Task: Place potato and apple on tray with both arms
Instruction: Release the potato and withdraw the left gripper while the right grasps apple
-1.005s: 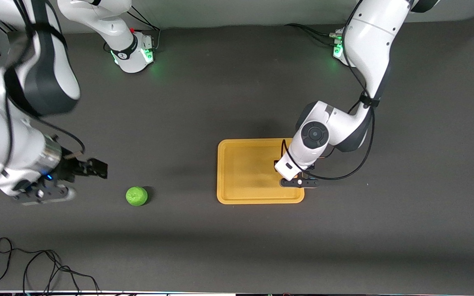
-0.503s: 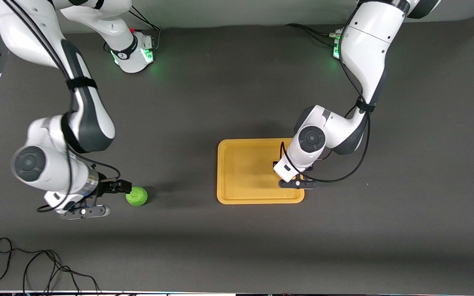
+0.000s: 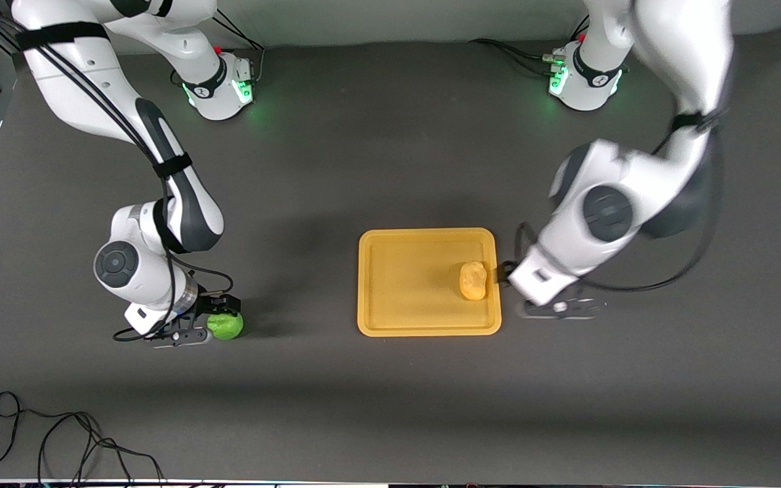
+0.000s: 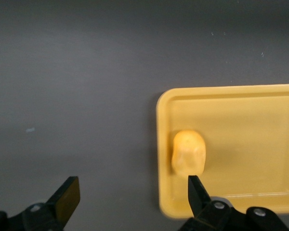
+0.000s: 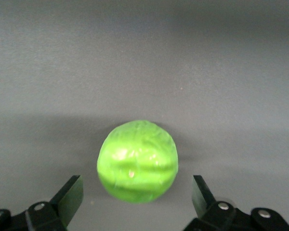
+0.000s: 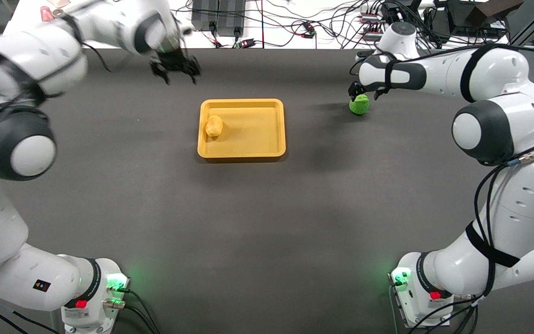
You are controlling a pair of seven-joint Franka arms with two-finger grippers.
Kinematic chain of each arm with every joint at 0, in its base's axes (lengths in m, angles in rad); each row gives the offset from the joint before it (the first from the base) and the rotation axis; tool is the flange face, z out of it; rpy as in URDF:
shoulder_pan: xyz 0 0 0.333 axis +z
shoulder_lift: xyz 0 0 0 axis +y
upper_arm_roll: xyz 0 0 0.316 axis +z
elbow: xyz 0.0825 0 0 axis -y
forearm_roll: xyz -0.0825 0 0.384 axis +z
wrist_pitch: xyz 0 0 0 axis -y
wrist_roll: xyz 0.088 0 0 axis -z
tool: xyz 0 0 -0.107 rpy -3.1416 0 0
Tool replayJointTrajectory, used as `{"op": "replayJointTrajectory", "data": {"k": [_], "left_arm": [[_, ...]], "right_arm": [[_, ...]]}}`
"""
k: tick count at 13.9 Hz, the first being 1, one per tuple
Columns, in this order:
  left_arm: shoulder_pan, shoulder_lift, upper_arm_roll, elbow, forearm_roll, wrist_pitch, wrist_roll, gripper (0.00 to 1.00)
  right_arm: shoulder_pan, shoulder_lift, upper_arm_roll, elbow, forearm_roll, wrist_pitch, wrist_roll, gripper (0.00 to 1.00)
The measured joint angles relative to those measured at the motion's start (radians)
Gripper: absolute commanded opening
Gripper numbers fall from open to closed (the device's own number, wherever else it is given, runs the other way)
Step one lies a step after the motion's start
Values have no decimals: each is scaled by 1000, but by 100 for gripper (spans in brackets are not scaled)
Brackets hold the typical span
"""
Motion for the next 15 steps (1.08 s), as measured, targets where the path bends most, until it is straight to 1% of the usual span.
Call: {"op": "replayJointTrajectory", "data": {"k": [3, 4, 5, 6, 7, 10, 12, 13, 15], "left_arm": [[90, -116, 5, 14, 0, -152, 123, 100], [123, -146, 7, 15, 1, -206, 170, 100], [159, -174, 9, 15, 1, -258, 204, 100], [195, -200, 10, 13, 2, -293, 223, 100], [231, -224, 12, 6, 3, -307, 231, 100], [334, -262, 15, -19, 5, -319, 270, 100], [354, -264, 15, -22, 22, -319, 278, 100], [354, -264, 14, -22, 30, -318, 278, 100], [354, -264, 12, -22, 63, -318, 278, 100]], "right_arm": [[0, 51, 0, -1, 0, 79, 1, 100], [0, 61, 0, -1, 0, 100, 1, 94], [0, 68, 0, -1, 0, 114, 1, 64], [0, 71, 0, -1, 0, 116, 1, 52], [0, 71, 0, -1, 0, 116, 1, 50], [1, 70, 1, 6, 0, 117, 2, 50], [2, 52, 1, 22, 0, 108, 2, 50], [2, 28, 1, 38, 0, 70, 2, 50], [2, -31, 2, 99, 0, -76, 2, 50]]}}
